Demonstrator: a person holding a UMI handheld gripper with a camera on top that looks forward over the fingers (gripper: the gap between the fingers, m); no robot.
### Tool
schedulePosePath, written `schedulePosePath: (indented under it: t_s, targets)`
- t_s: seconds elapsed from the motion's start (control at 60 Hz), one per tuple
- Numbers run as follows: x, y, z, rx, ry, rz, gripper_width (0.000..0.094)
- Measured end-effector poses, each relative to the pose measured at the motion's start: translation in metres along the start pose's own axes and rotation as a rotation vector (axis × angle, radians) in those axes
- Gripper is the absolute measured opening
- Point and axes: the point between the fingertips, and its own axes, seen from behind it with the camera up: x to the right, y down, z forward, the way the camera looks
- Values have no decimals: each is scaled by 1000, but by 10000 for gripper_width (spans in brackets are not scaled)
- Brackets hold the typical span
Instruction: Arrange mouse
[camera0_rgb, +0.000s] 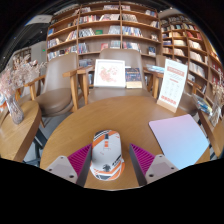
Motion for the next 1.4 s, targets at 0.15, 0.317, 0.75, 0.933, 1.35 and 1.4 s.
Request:
schedulePosePath:
  t_s: [0.15, 0.317, 0.75, 0.933, 1.35, 1.4]
  targets:
    - [6, -3, -1, -3, 24, -28, 427]
    - [16, -34, -39, 47, -63, -25, 430]
    - [243, -60, -16, 58, 68, -25, 429]
    - [261, -18, 11, 3, 38, 13, 458]
    - [242, -49, -126, 112, 104, 35, 851]
    - [230, -43, -156, 128, 98, 37, 849]
